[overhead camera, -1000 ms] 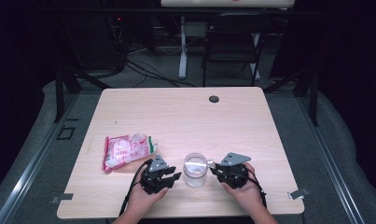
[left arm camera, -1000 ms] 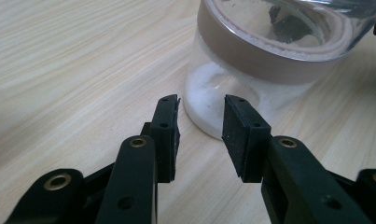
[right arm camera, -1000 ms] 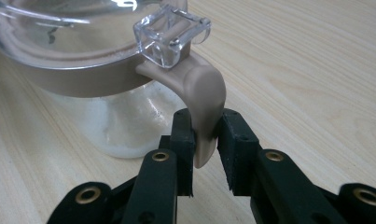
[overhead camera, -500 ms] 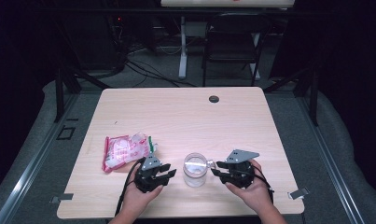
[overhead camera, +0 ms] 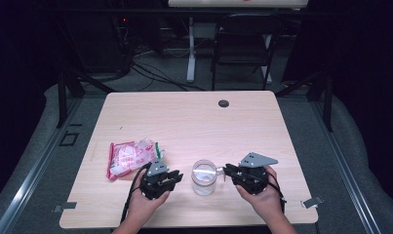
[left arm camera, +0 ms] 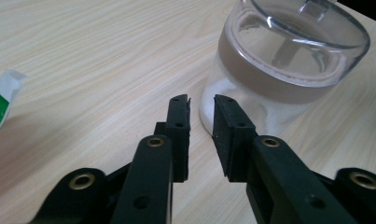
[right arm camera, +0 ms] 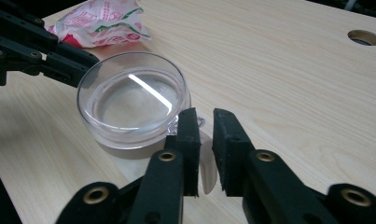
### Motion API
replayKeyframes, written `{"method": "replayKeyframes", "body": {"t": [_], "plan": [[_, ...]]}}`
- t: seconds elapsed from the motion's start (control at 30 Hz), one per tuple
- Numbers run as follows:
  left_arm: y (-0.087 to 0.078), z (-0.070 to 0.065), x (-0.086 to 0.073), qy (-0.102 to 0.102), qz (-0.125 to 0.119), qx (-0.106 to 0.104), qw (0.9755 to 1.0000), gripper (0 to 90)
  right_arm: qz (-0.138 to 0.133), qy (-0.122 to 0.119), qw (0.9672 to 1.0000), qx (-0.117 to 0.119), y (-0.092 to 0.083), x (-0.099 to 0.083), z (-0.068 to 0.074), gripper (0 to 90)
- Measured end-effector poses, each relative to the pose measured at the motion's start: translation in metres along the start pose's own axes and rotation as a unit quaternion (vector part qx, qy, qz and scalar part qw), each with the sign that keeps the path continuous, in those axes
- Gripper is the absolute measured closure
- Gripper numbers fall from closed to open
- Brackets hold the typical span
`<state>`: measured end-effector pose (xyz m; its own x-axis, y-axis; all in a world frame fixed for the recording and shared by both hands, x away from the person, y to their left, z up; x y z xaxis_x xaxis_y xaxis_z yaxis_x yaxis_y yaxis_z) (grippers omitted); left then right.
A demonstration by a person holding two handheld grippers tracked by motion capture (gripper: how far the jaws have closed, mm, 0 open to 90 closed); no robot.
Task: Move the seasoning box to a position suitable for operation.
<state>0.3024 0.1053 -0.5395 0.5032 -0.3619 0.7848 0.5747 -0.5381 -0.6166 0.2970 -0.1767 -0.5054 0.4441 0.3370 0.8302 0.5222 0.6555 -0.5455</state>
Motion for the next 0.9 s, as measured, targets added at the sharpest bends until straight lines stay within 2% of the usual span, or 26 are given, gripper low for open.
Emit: {"method": "replayKeyframes", "body": {"t": [0.23, 0.33, 0.43, 0.57, 0.63, 0.73, 0.9], "plan": [[-0.002, -0.004, 0.007, 0.015, -0.011, -0.011, 0.9998, 89.6, -0.011, 0.007, 0.9999, 0.002, 0.002, 0.008, 0.004, 85.7], [-0.001, -0.009, 0.007, 0.021, -0.003, -0.013, 0.9997, 90.0, -0.007, -0.001, 1.0, -0.004, 0.007, 0.009, 0.005, 85.7], [0.001, -0.013, 0.007, 0.034, -0.002, -0.022, 0.9992, 90.0, -0.004, 0.002, 1.0, -0.007, 0.011, 0.009, 0.005, 86.0], [0.002, -0.017, 0.007, 0.036, 0.003, -0.032, 0.9988, 90.0, 0.005, 0.007, 0.9999, -0.007, 0.014, 0.009, 0.002, 85.8], [0.002, -0.018, 0.006, 0.031, 0.004, -0.039, 0.9988, 90.0, 0.002, 0.011, 0.9999, -0.004, 0.014, 0.009, 0.001, 85.5], [0.002, -0.018, 0.006, 0.037, 0.008, -0.037, 0.9986, 90.0, 0.001, 0.013, 0.9999, -0.003, 0.014, 0.008, 0.0, 84.7], [0.006, -0.023, 0.004, 0.039, 0.013, -0.046, 0.9981, 90.0, -0.005, 0.017, 0.9998, 0.0, 0.014, 0.007, -0.001, 84.2]]}}
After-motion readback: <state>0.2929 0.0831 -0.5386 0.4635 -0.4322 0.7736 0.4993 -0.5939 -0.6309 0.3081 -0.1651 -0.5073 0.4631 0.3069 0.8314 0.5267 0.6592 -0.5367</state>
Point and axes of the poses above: each handheld gripper's, and its own axes: y roughly forward along the jaws, x roughly out of its top, z roughly to its left, the point moved 2 cm from there along y, roughly forward along the jaws, and after that the axes turned 7 degrees about x, right-handed, at the moved point
